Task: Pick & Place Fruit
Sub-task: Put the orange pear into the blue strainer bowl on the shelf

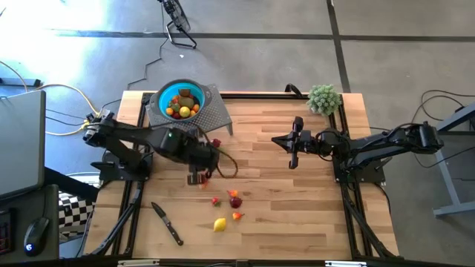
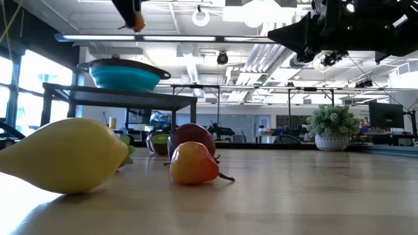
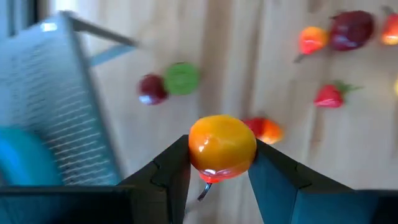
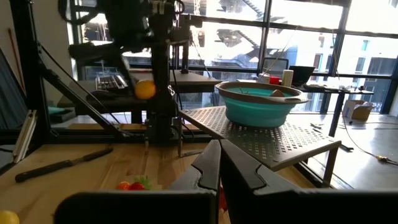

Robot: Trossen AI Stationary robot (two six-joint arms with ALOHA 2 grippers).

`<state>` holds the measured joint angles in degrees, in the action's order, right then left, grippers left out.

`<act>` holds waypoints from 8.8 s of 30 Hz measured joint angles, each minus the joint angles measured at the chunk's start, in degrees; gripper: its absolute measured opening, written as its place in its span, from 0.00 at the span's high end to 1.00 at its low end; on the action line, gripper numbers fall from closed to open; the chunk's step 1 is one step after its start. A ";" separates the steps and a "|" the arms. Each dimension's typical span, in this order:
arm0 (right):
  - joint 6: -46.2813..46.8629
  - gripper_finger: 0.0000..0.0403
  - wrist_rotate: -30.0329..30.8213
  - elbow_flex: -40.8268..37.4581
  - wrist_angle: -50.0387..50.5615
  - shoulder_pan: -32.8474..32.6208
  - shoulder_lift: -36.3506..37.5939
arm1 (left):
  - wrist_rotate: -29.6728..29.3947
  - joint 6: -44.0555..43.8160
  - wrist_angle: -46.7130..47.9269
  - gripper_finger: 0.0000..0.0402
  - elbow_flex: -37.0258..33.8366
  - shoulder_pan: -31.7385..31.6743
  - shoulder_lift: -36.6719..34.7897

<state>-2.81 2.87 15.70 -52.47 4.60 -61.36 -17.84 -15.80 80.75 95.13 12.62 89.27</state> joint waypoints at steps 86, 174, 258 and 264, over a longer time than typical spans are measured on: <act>-0.50 0.99 0.18 0.00 0.00 0.02 0.00 | -4.64 -2.30 -3.86 0.74 -2.60 -44.13 -2.82; -2.84 0.99 1.58 0.00 -0.01 0.02 0.02 | -21.45 -28.54 -55.20 1.00 -41.63 24.92 -5.80; -2.84 0.99 1.49 0.00 0.39 0.00 0.02 | -12.74 -45.33 -37.34 0.31 -39.87 20.77 -3.72; -2.84 0.99 1.51 0.00 0.42 0.02 0.01 | -13.78 -46.44 -37.90 0.31 -39.87 20.77 -1.34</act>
<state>-5.65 4.38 15.70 -52.04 4.62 -61.35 -31.62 -62.24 42.85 55.27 33.39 87.94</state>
